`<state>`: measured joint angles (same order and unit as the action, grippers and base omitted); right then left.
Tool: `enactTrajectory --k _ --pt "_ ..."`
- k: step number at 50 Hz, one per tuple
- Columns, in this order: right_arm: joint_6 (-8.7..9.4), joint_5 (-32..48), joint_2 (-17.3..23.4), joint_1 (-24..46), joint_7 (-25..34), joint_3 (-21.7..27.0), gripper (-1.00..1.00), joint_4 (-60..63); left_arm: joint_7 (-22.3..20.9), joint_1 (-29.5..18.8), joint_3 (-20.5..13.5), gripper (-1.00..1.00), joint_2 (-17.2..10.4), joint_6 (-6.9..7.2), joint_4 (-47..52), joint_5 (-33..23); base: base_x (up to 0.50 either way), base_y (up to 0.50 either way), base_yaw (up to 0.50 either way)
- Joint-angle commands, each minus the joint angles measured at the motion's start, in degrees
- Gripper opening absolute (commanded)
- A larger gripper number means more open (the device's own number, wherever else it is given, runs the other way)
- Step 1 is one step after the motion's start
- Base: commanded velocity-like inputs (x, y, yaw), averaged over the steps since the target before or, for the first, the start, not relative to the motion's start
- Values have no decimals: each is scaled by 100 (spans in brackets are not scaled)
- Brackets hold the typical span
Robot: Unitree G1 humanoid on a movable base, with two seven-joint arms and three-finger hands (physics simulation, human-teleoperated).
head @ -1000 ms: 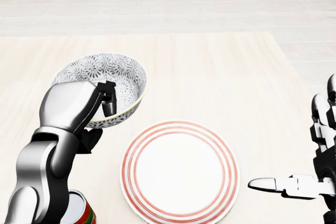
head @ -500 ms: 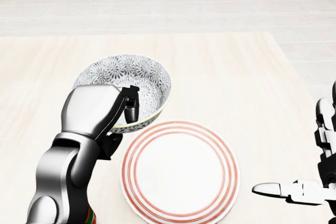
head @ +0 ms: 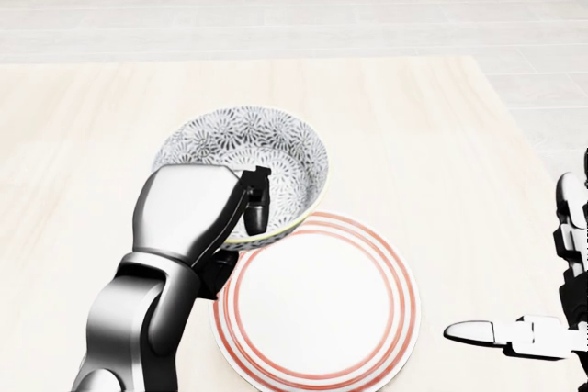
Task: Put the bowl on the plate.
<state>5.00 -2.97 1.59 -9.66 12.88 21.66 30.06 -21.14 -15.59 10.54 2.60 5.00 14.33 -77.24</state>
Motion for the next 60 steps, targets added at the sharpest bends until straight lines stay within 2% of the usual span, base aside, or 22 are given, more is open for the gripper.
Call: enactTrajectory --k 1,7,25,47,53,60 --pt "0 27 13 44 -11 -13 100 -177 344 210 241 -100 156 0 -36 -67 0 0 0" --pt "0 -13 26 23 -13 -4 100 -261 647 331 371 -100 209 0 -360 -57 0 0 0" --pt "0 -40 53 19 29 -41 100 -600 799 325 576 -100 371 0 -577 -136 0 0 0" --pt "0 -39 69 -49 108 23 100 -660 882 513 920 -100 558 0 -583 -285 0 0 0" --pt "0 -1 78 -15 101 16 100 -718 729 658 993 -100 600 0 -452 -145 0 0 0" --pt "0 -1 99 -2 85 22 100 -683 828 762 1102 -100 575 -5 -427 -139 0 0 0"
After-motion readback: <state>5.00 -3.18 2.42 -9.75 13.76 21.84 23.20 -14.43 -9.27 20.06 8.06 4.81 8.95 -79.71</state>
